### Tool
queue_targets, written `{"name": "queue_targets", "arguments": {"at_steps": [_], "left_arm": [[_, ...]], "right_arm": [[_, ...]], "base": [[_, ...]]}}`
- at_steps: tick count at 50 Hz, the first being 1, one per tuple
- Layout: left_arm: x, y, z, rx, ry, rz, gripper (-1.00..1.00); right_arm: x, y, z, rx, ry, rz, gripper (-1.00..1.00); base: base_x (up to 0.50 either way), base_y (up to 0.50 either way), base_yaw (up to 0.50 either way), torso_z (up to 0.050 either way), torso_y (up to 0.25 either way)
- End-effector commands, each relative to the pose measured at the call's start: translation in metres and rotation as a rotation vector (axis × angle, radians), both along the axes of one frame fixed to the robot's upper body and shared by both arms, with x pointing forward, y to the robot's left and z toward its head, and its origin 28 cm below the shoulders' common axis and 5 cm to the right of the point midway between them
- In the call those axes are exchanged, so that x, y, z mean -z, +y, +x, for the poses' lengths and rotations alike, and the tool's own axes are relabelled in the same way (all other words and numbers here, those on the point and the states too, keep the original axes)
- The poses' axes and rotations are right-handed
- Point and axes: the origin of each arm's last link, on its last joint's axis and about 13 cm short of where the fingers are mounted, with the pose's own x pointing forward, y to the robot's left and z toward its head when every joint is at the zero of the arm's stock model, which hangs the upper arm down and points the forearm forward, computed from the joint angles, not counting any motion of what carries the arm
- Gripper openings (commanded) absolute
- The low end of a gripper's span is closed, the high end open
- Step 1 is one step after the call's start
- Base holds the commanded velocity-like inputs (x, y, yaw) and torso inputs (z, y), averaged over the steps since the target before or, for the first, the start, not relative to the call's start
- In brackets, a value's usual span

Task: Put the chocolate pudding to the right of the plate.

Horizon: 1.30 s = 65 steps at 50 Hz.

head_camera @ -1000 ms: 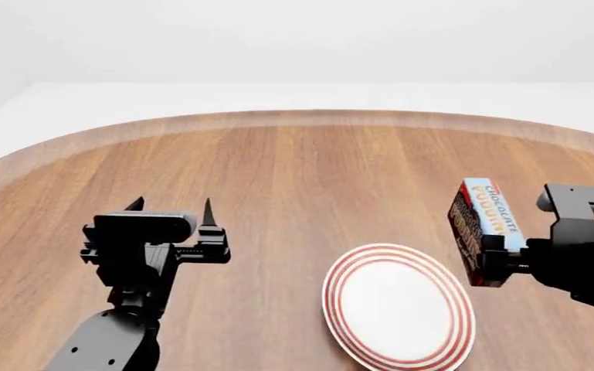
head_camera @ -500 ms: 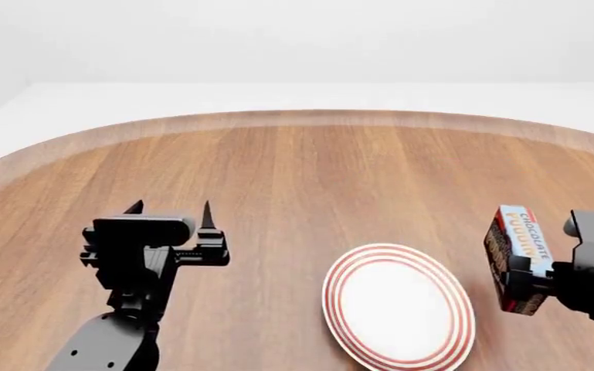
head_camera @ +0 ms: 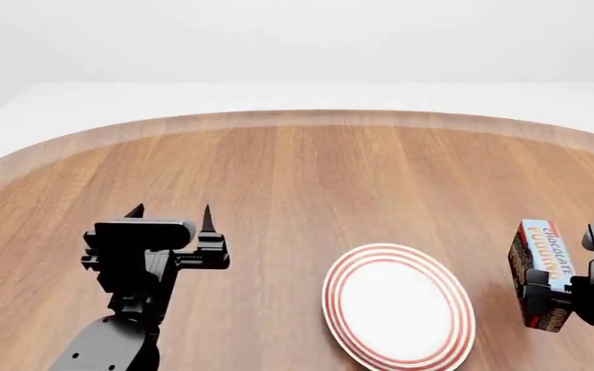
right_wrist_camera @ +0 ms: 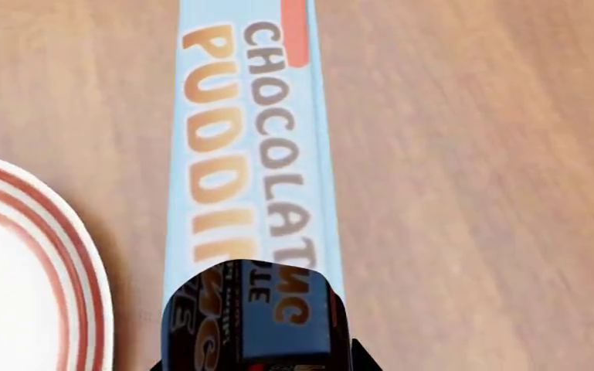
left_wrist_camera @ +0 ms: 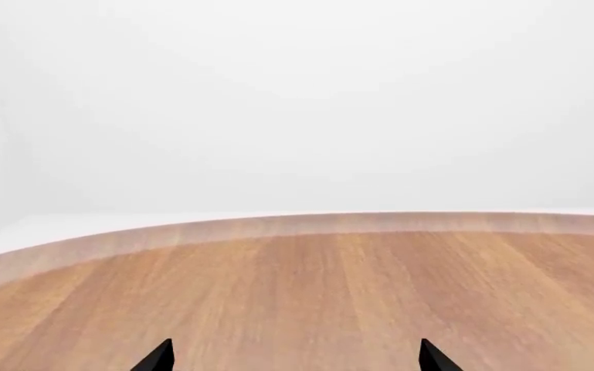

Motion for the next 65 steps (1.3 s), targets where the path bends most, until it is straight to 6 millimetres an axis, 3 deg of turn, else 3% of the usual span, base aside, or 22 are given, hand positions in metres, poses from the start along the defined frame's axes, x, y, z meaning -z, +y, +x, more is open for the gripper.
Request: {"name": "queue_targets", "arguments": {"at_steps": [1,21,30,31,48,60,65], "left_arm": [[0.001,0.0,0.0,0.001,0.003,-0.001,1.0],[0.001,0.0,0.0,0.002,0.003,-0.002,1.0],[0.0,0.0,-0.001,0.002,0.002,-0.004,1.0],[0.001,0.0,-0.001,0.001,0.002,-0.005,1.0],[0.0,0.0,0.0,0.003,0.002,-0.003,1.0],[-0.001,-0.002,0.0,0.011,0.001,0.001,1.0],[-0.001,-0.002,0.0,0.012,0.001,0.0,1.0]], "right_arm": [[0.004,-0.004,-0.004,0.008,0.013,-0.021,-1.0],[0.019,-0.004,-0.002,0.0,0.049,-0.024,-1.0],[0.017,-0.004,-0.002,0.006,0.047,-0.026,-1.0],[0.017,-0.004,-0.002,0.008,0.047,-0.026,1.0],[0.009,-0.004,0.002,0.021,0.019,-0.034,1.0],[-0.054,-0.006,0.002,0.067,-0.183,-0.059,1.0],[-0.059,-0.007,0.001,0.072,-0.204,-0.066,1.0]], "base": [[0.0,0.0,0.0,0.0,0.0],[0.0,0.0,0.0,0.0,0.0],[0.0,0.0,0.0,0.0,0.0],[0.0,0.0,0.0,0.0,0.0],[0.0,0.0,0.0,0.0,0.0],[0.0,0.0,0.0,0.0,0.0],[0.0,0.0,0.0,0.0,0.0]]}}
